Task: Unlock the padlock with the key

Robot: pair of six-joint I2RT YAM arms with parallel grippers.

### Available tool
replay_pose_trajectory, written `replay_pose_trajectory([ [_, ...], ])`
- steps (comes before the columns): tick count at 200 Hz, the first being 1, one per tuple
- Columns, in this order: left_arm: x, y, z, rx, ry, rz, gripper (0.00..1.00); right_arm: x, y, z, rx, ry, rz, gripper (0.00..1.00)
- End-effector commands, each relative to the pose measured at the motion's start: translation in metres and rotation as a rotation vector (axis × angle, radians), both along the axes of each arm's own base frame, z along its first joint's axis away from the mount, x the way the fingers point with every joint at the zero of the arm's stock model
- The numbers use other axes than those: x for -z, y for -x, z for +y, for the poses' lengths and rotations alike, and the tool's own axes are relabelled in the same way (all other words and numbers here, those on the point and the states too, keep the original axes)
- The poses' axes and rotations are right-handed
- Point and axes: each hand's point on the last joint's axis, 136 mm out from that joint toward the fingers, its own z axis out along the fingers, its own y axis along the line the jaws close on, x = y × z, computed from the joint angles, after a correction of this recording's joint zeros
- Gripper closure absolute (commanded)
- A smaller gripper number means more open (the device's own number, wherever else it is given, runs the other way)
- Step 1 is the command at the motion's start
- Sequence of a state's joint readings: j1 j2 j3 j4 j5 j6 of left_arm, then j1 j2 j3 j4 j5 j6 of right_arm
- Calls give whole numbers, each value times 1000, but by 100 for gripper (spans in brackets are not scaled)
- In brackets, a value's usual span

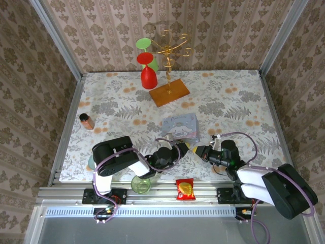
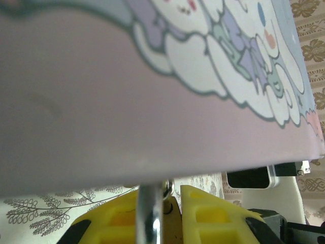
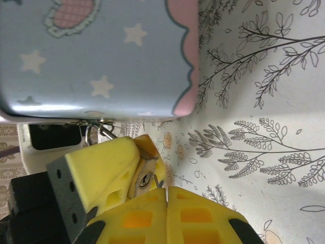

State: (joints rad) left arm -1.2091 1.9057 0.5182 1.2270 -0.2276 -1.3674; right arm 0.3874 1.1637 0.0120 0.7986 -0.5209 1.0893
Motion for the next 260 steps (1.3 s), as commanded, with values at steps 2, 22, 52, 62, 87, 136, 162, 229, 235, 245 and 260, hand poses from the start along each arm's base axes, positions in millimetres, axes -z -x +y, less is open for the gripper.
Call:
replay_pose_trajectory([
  [2,-14,5,-6,27,76,24,100,-16,-9,6,4,-49,-58,100],
  [22,-11,7,-9,34,82,39,100,-25,-14,10,-4,-91,-87,100],
  [52,-9,6,-6,21,75,38,100,-16,-15,8,4,-76,-66,100],
  [62,-9,5,-5,15,76,39,100,-12,-14,5,12,-67,-56,100],
  [87,-12,4,-7,16,88,40,100,-12,-8,-1,15,-61,-55,100],
  [136,-17,1,-5,13,88,28,100,-26,-4,-2,-8,-38,-86,100],
  [162,-15,0,-5,12,90,36,100,-27,-2,-2,-14,-46,-87,100],
  [229,-17,0,-7,6,108,41,100,-24,-4,-1,-19,-59,-85,100],
  [235,-18,0,-6,6,108,39,100,-23,-3,0,-21,-61,-82,100],
  [245,-20,0,-7,8,109,34,100,-23,-3,0,-23,-62,-84,100],
  [260,-20,0,-6,5,110,36,100,-21,-1,-2,-21,-63,-81,100],
])
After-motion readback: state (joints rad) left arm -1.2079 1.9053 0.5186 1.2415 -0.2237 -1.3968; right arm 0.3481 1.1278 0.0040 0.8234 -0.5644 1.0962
